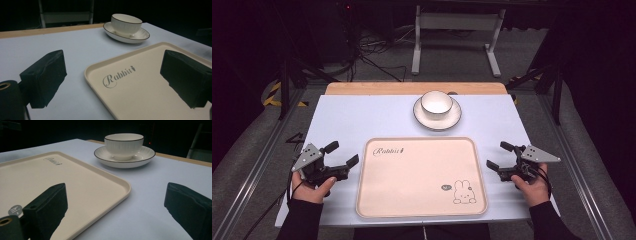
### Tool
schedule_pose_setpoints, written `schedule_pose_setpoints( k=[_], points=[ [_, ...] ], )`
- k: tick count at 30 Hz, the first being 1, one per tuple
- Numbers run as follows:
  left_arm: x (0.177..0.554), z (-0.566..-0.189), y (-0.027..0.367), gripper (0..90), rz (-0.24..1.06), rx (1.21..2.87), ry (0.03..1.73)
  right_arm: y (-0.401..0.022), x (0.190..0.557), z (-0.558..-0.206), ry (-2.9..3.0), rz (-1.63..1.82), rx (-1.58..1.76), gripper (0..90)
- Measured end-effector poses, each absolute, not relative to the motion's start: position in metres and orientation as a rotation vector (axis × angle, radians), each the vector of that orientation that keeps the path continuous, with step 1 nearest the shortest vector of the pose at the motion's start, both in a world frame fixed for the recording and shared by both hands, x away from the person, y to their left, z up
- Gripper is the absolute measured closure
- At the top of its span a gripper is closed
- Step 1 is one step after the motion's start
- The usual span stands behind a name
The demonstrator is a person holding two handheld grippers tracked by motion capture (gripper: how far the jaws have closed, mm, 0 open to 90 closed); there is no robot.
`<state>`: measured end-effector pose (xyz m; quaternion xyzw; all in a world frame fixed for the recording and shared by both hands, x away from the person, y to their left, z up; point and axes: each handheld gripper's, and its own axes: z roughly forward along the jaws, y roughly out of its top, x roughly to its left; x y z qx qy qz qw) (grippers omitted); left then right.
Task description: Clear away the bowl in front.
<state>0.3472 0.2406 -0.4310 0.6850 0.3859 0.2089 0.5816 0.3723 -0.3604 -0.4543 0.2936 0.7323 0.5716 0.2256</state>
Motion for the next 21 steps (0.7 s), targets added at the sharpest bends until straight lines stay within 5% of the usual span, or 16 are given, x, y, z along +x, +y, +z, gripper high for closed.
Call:
schedule_pose_setpoints(
  k=[21],
  points=[
    [0.345,-0.410,0.244,7.2,0.491,1.602,0.877,-0.361,0.373,-0.454,2.021,1.583,0.809,5.5]
  ],
)
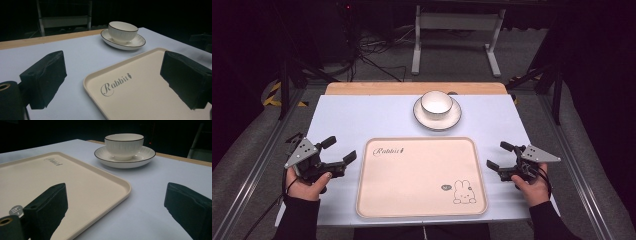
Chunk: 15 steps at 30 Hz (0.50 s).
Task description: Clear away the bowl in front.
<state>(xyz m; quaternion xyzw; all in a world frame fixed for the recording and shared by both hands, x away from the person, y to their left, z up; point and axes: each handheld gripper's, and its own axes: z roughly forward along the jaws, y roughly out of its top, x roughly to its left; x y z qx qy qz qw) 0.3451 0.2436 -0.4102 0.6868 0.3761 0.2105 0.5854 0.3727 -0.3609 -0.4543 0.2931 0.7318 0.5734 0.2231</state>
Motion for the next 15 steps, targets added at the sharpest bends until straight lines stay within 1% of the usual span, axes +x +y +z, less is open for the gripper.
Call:
schedule_pose_setpoints(
  k=[15],
  points=[
    [0.356,-0.407,0.208,7.2,0.439,1.661,0.817,-0.361,0.373,-0.454,2.018,1.587,0.812,5.3]
  ],
)
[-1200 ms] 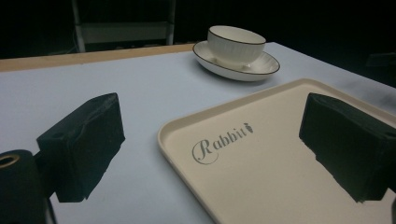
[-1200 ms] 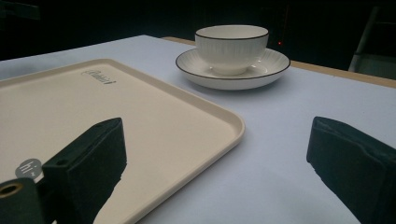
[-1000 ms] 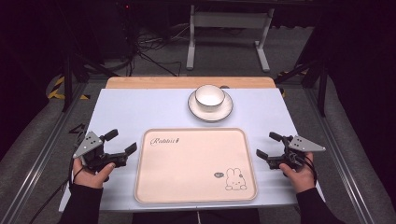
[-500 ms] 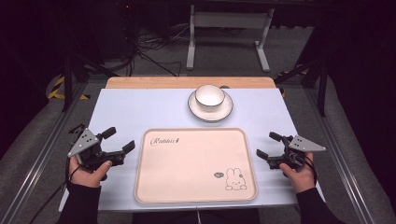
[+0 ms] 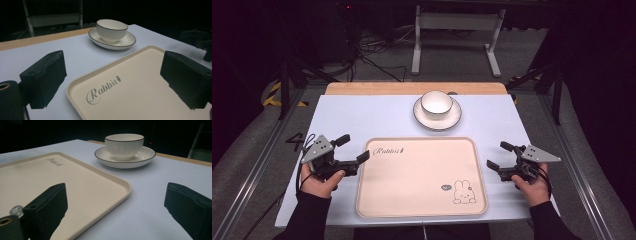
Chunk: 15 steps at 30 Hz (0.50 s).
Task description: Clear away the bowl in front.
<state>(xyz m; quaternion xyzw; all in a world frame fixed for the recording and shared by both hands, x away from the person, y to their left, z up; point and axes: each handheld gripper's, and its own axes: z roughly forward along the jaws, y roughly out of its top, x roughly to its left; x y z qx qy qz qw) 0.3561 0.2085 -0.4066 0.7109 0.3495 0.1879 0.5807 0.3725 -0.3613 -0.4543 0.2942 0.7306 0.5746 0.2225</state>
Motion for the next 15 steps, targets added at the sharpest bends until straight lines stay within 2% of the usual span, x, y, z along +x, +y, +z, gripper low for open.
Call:
schedule_pose_setpoints(
  k=[15],
  points=[
    [0.369,-0.403,0.168,7.3,0.381,1.711,0.729,-0.361,0.372,-0.454,2.015,1.590,0.812,5.3]
  ],
)
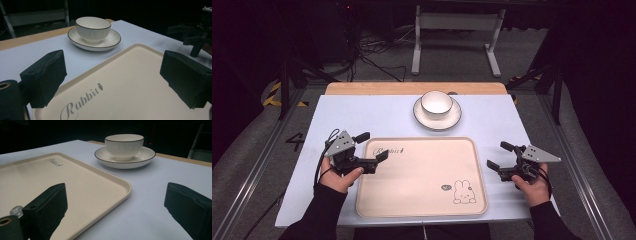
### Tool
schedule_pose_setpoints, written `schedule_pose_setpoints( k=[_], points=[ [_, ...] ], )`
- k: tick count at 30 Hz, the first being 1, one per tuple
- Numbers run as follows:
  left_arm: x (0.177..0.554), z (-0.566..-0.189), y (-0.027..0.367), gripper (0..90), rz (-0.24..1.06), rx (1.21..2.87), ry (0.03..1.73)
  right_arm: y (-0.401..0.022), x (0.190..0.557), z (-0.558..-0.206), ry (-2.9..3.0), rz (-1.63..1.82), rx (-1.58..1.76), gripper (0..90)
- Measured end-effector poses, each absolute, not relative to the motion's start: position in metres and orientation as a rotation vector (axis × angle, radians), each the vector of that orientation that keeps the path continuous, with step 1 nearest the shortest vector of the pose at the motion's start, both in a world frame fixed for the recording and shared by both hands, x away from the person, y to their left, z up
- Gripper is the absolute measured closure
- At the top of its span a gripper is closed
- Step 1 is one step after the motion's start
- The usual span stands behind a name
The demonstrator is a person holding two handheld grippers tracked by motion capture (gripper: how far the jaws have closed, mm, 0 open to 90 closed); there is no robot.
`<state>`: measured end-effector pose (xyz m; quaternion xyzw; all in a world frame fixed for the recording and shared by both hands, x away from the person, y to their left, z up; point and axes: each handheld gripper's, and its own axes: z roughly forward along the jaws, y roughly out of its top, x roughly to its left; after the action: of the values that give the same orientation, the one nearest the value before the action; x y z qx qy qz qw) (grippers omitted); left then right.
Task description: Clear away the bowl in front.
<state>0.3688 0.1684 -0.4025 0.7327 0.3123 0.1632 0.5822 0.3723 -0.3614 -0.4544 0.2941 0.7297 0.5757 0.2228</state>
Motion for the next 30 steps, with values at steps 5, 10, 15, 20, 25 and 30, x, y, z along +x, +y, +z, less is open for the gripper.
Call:
schedule_pose_setpoints(
  k=[5,10,15,20,25,30],
  points=[
    [0.373,-0.398,0.157,7.3,0.359,1.720,0.711,-0.361,0.372,-0.454,2.016,1.591,0.812,5.3],
    [0.377,-0.394,0.140,7.3,0.333,1.738,0.676,-0.362,0.372,-0.454,2.016,1.593,0.812,5.3],
    [0.381,-0.392,0.124,7.3,0.319,1.755,0.644,-0.362,0.372,-0.454,2.016,1.596,0.811,5.2],
    [0.384,-0.390,0.114,7.3,0.313,1.770,0.627,-0.362,0.372,-0.454,2.017,1.596,0.809,5.2],
    [0.389,-0.390,0.103,7.3,0.287,1.788,0.616,-0.362,0.372,-0.454,2.017,1.598,0.808,5.2],
    [0.394,-0.390,0.092,7.4,0.261,1.795,0.603,-0.362,0.372,-0.454,2.015,1.600,0.810,5.2]
  ],
)
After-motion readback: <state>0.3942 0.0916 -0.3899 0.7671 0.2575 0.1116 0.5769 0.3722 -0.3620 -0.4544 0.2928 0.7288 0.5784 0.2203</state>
